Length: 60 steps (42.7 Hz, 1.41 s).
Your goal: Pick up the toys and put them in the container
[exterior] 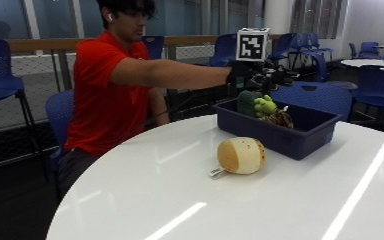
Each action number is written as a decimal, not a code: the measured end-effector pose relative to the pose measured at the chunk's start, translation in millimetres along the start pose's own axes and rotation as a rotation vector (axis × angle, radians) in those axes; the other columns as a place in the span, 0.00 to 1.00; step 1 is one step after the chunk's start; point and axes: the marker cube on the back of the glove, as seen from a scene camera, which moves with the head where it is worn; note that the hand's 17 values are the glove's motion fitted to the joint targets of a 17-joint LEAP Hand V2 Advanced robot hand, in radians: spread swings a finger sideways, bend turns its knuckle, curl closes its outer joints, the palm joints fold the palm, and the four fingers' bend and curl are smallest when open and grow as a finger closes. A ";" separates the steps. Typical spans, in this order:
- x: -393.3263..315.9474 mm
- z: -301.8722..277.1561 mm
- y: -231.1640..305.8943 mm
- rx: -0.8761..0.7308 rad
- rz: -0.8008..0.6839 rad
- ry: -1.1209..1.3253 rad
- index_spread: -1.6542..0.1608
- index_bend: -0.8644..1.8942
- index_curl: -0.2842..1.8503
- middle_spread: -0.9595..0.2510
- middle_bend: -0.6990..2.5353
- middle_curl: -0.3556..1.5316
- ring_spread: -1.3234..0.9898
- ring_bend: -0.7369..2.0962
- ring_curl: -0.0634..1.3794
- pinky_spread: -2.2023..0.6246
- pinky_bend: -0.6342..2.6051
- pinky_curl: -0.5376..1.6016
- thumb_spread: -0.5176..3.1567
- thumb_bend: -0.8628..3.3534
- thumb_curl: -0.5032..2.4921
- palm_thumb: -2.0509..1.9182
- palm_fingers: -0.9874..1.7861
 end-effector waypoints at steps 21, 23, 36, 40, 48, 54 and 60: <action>167.5 63.2 26.1 -0.036 0.241 -0.041 0.71 0.35 0.30 0.72 0.26 0.36 0.56 0.35 0.22 0.80 0.45 0.41 0.41 0.18 0.29 0.48 0.27; 172.2 68.9 25.9 -0.048 0.248 -0.034 0.71 0.35 0.29 0.72 0.26 0.36 0.56 0.35 0.22 0.81 0.45 0.41 0.40 0.18 0.28 0.48 0.27; 180.6 104.1 16.8 -0.090 0.278 -0.038 0.72 0.35 0.25 0.72 0.26 0.34 0.56 0.33 0.23 0.81 0.44 0.41 0.40 0.18 0.26 0.49 0.27; 176.2 113.6 13.1 -0.101 0.272 -0.034 0.72 0.35 0.25 0.72 0.25 0.33 0.56 0.33 0.23 0.81 0.45 0.41 0.40 0.18 0.25 0.49 0.28; 170.9 131.9 9.8 -0.138 0.266 -0.032 0.72 0.35 0.23 0.72 0.26 0.32 0.56 0.32 0.23 0.81 0.45 0.41 0.40 0.18 0.25 0.49 0.28; 170.9 147.3 10.6 -0.191 0.281 -0.026 0.72 0.35 0.23 0.72 0.25 0.32 0.56 0.32 0.23 0.82 0.49 0.42 0.40 0.19 0.24 0.49 0.29; 170.1 159.4 12.0 -0.226 0.287 -0.014 0.72 0.34 0.22 0.73 0.25 0.31 0.57 0.33 0.24 0.82 0.54 0.45 0.41 0.19 0.25 0.51 0.30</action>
